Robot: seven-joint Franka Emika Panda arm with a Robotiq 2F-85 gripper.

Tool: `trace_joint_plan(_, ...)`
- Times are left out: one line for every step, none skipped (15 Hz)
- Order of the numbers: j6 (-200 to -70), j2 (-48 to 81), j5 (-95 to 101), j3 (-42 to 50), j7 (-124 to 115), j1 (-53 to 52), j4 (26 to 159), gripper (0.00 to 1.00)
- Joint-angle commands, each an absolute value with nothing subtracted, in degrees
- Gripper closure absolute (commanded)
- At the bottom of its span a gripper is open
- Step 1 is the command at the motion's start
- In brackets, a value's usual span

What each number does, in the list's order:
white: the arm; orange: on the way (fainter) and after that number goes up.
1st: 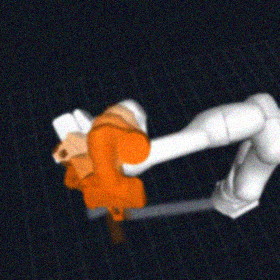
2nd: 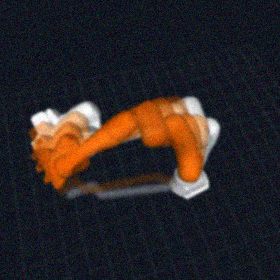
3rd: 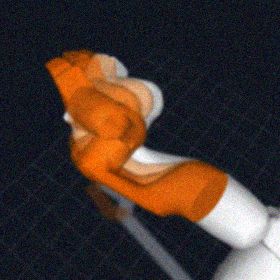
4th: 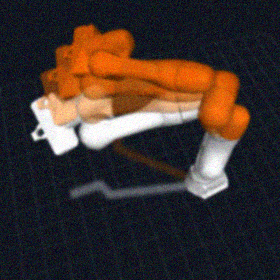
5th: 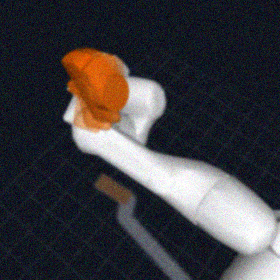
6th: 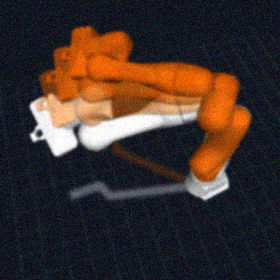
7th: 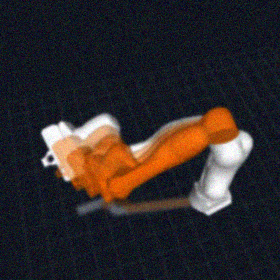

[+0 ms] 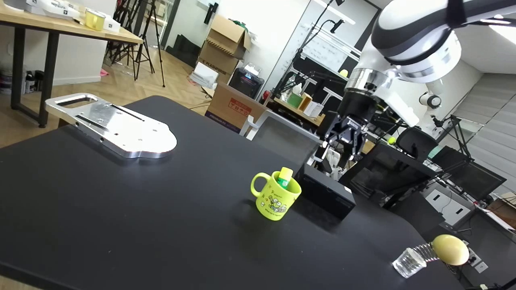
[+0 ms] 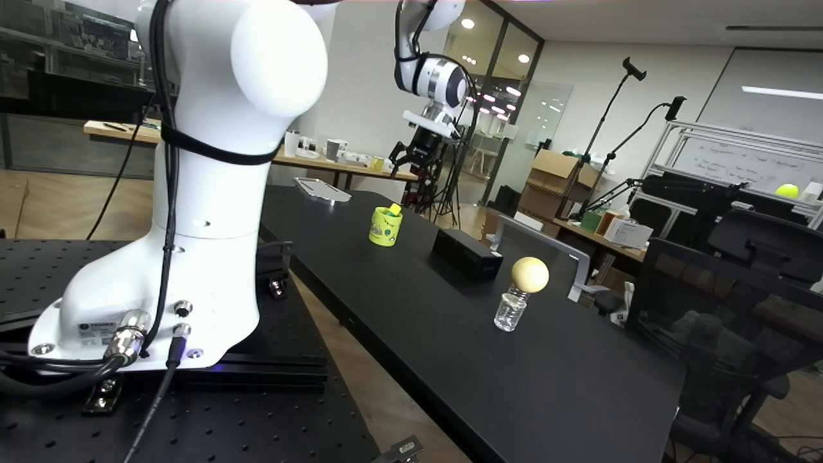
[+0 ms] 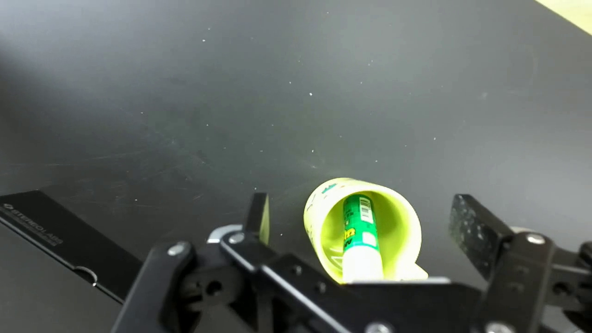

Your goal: Take the gluestick out of the green cup and place it on the silver object

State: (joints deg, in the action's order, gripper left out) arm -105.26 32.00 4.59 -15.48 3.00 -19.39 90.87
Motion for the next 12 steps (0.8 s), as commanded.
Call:
trace_joint_plan(-98.04, 41.01, 4.62, -13.57, -2.64, -23.29, 77.09, 0.0)
trace_joint_plan(-96.94, 42.87, 4.89, -12.96, -4.39, -24.33, 74.28, 0.0)
trace_joint_plan(-95.74, 44.71, 5.08, -12.31, -6.13, -25.31, 71.51, 0.0)
trace_joint_plan(-94.25, 46.46, 5.34, -11.55, -8.28, -26.42, 68.8, 0.0)
trace_joint_plan(-92.46, 48.24, 5.22, -10.79, -10.78, -27.44, 66.04, 0.0)
trace_joint_plan(-90.47, 49.96, 4.72, -10.12, -13.55, -28.32, 63.4, 0.0)
trace_joint_plan(-88.41, 51.91, 4.92, -9.7, -16.07, -29.12, 60.32, 0.0)
trace_joint_plan(-86.74, 53.63, 4.55, -9.22, -18.37, -29.83, 57.71, 0.0)
trace_joint_plan(-85.16, 55.36, 3.88, -9.19, -19.62, -30.11, 55.07, 0.0)
trace_joint_plan(-83.74, 57.0, 3.18, -9.21, -20.97, -30.36, 52.41, 0.0)
trace_joint_plan(-82.68, 58.34, 2.53, -9.61, -21.01, -30.29, 50.31, 0.0)
trace_joint_plan(-81.79, 59.52, 2.23, -9.68, -21.58, -30.44, 48.44, 0.0)
